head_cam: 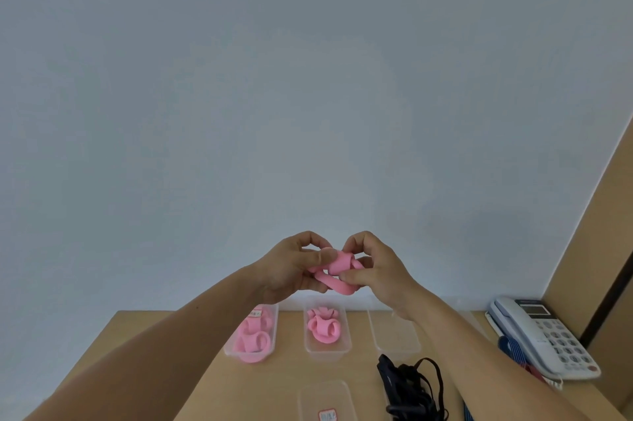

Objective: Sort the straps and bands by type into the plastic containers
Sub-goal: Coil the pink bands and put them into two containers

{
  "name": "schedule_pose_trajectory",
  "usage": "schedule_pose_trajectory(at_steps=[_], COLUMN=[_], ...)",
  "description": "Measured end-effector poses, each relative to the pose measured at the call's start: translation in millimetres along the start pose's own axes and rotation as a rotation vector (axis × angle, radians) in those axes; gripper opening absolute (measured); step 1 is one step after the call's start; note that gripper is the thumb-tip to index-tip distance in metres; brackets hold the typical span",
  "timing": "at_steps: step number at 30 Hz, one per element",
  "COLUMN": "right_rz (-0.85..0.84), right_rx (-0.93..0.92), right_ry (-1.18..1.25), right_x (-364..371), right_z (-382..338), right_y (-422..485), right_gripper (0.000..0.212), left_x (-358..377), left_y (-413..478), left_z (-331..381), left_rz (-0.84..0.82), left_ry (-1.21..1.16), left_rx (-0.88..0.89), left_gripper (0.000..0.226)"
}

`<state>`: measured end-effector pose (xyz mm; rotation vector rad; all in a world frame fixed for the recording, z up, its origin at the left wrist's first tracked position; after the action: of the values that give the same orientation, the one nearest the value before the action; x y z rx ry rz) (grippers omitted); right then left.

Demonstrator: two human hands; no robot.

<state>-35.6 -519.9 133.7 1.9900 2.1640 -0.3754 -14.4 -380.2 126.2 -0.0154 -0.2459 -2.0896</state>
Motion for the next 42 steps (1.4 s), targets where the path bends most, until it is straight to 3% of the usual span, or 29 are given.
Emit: schedule_pose_trajectory(at_steps=[8,21,24,29,33,37,42], right_rz=[-0.025,0.220,0.205,0.008,0.095,0.000,0.070], right_rx=[0.010,-0.049,-0.011,0.111,0.082,0.195,0.128], right_ry=[0.131,-0.271,-0.189,0.128,0.062,0.151,0.125], right_x=[1.5,2.5,1.0,-4.4,-7.3,-3.7,-7.1], right_z=[0.1,-7.1,-4.8,-2.6,-3.0,5.0,2.5], right_y=[2.6,-2.3,-3.3,-2.1,-0.5,2.6,3.2], right_gripper=[0.031,0.027,0.028,0.011,0.007,0.033,0.025], left_x=[-0.3,-1.5,1.0,-3.3,-5.8,-14.0,-16.8], left_y=[2.5,-0.3,0.9,0.2,3.0,2.4,3.4], left_z=[-0.8,-11.2,-7.9,-5.7,-6.2,-3.9,-3.0], left_rz=[0.015,-0.004,-0.030,0.000,0.046,0.095,0.084], left_ry=[-0.047,0.099,0.087,0.144,0.120,0.122,0.241], left_rx=[0.011,-0.085,-0.028,0.053,0.109,0.169,0.183], left_gripper=[0.018,0.041,0.034,0.033,0.034,0.034,0.033])
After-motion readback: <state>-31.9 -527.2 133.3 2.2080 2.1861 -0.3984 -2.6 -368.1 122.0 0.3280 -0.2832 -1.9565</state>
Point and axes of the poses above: each hand's wrist, its own y-axis towards the middle knuckle, its own x-axis out of the palm, z = x × y, the point moved 8 cm from there along y, towards the middle knuckle, and after that the axes turned 14 degrees about x, right-handed, at the moved point
